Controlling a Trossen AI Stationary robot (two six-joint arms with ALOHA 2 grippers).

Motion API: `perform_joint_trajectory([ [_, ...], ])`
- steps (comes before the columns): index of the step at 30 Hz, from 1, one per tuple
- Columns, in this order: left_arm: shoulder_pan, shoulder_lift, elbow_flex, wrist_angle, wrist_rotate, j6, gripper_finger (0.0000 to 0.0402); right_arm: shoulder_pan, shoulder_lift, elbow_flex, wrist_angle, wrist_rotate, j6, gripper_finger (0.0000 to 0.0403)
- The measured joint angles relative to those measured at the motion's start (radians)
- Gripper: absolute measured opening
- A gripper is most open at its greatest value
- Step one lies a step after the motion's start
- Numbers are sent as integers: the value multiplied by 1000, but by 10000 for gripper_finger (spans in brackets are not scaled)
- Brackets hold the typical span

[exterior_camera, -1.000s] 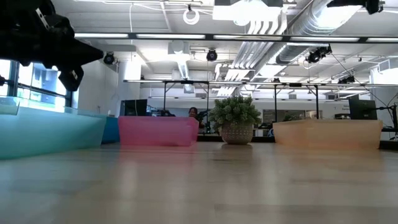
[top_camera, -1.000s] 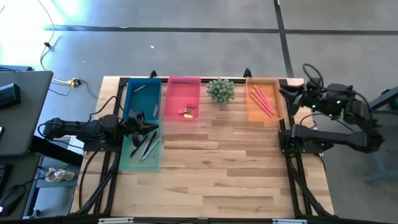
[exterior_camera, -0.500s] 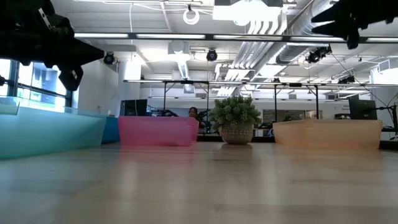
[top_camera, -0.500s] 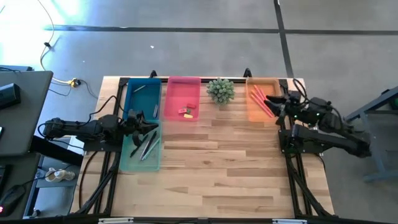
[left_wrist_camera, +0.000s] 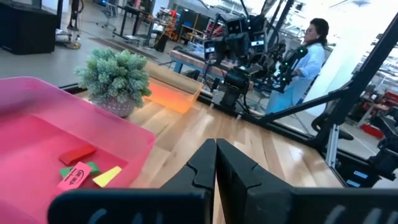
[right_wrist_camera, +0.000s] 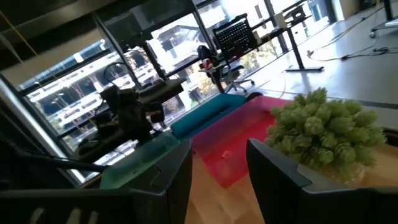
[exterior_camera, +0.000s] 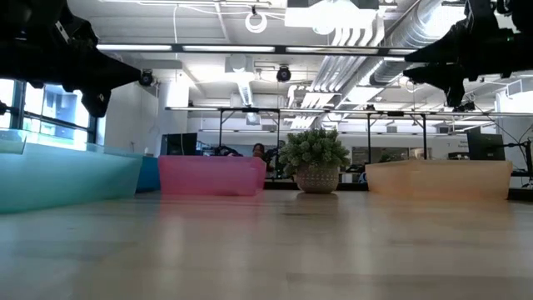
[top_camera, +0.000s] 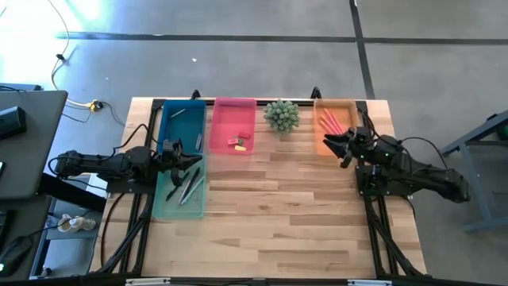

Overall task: Sort crayons/erasers/pens/pencils in bins
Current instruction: Return to Home Position

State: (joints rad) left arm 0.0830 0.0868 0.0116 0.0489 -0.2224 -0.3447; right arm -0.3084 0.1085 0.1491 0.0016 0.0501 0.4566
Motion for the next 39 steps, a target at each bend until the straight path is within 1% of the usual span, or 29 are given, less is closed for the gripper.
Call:
perform_joint_trajectory([
  [9,0,0,0,0,1,0,0,27,0,-99,94,-54,60,144],
  [12,0,0,0,0,1,0,1,43,0,-109,96,-50,49,144],
  [16,0,0,0,0,1,0,1,55,1,-139,89,-5,47,144],
  [23,0,0,0,0,1,0,3,62,2,-139,105,8,34,144],
  [26,0,0,0,0,1,0,3,62,2,-139,99,22,33,144],
  [39,0,0,0,0,2,-2,3,61,2,-139,58,23,36,144],
])
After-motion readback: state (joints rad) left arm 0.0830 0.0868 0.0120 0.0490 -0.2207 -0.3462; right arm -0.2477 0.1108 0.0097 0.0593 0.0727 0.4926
